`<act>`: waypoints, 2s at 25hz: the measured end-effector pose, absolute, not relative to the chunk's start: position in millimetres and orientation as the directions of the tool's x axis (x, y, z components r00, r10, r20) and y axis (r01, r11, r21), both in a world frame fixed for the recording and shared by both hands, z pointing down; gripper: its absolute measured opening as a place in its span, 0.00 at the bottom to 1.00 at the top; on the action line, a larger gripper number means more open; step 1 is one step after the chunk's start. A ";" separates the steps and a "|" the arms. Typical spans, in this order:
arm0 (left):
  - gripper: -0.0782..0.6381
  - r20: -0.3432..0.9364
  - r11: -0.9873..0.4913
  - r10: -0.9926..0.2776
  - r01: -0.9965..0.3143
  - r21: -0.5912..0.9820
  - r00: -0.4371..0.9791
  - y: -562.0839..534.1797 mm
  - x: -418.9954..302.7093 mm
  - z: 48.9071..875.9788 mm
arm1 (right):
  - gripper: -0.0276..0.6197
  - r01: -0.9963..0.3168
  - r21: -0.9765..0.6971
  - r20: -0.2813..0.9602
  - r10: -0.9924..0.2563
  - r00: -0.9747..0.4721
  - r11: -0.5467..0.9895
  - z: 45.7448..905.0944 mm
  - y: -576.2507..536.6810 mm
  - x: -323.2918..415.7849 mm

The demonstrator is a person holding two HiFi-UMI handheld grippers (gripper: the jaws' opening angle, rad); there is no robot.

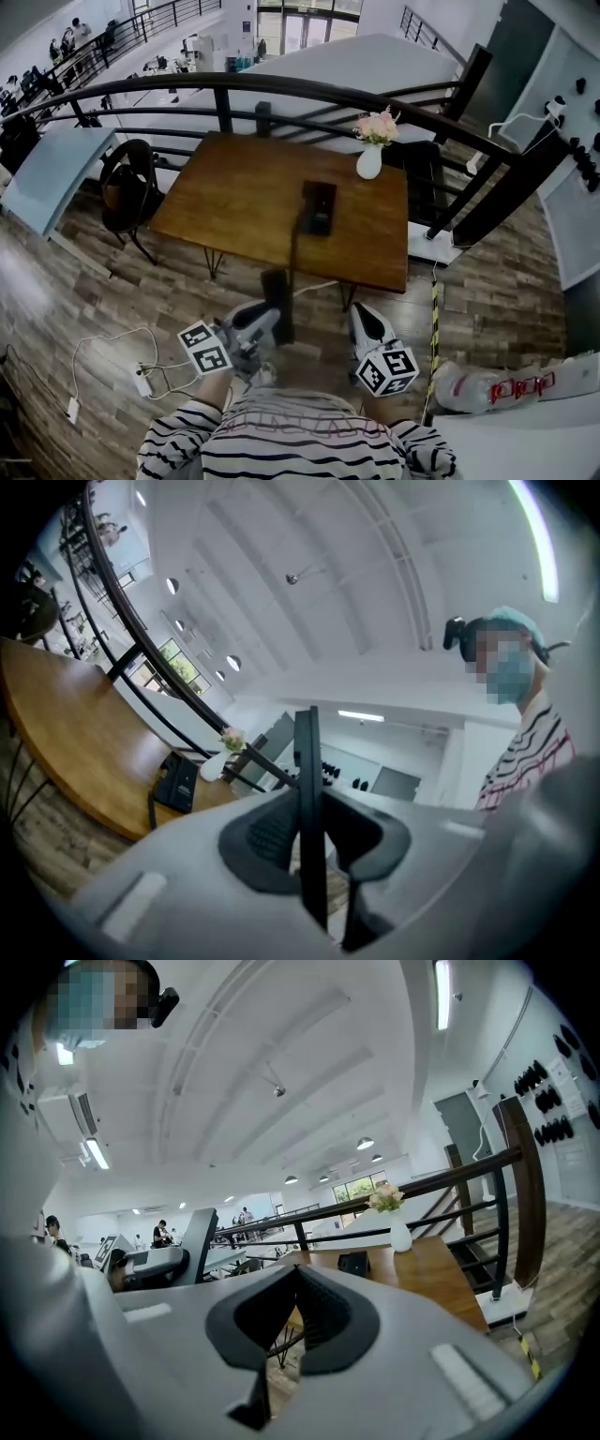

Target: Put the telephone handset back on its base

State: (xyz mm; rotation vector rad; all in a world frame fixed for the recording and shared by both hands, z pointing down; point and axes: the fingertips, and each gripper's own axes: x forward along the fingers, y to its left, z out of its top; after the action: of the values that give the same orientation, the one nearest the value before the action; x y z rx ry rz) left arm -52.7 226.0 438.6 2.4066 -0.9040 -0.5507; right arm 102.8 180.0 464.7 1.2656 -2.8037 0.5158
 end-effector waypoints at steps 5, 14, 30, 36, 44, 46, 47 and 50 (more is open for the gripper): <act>0.21 -0.174 -0.665 -0.653 -0.448 0.597 0.737 195.1 -91.8 442.0 | 0.04 -0.762 -0.302 0.154 -0.760 -0.632 0.573 466.7 156.8 62.6; 0.21 -0.145 -0.680 -0.590 -0.392 0.619 0.794 148.8 -126.6 460.5 | 0.04 -0.801 -0.321 0.185 -0.796 -0.576 0.505 484.3 129.3 27.6; 0.21 -0.145 -0.669 -0.613 -0.414 0.617 0.777 32.6 -91.7 453.6 | 0.04 -0.765 -0.315 0.181 -0.755 -0.630 0.562 475.7 4.6 52.4; 0.21 -0.141 -0.658 -0.639 -0.444 0.608 0.756 -11.9 -70.9 454.4 | 0.04 -0.721 -0.310 0.173 -0.709 -0.683 0.619 475.6 -42.7 65.4; 0.21 -0.105 -0.610 -0.688 -0.495 0.618 0.718 -61.0 -41.8 467.2 | 0.04 -0.669 -0.338 0.188 -0.649 -0.737 0.662 490.4 -85.7 93.7; 0.21 -0.094 -0.607 -0.689 -0.501 0.616 0.719 -70.7 -35.4 468.7 | 0.04 -0.662 -0.345 0.189 -0.642 -0.743 0.665 492.0 -95.5 98.9; 0.21 -0.089 -0.607 -0.688 -0.503 0.616 0.720 -76.2 -32.9 469.5 | 0.04 -0.660 -0.348 0.188 -0.639 -0.745 0.666 492.2 -100.5 100.3; 0.21 -0.074 -0.605 -0.679 -0.500 0.620 0.730 -92.3 -31.2 475.4 | 0.04 -0.651 -0.358 0.191 -0.630 -0.752 0.669 494.5 -111.4 97.8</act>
State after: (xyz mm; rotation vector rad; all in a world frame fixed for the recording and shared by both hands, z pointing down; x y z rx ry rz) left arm -31.2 -92.3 475.4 2.3505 -0.8896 -0.4072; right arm 97.8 -111.4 494.5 1.0849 -2.8227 0.6367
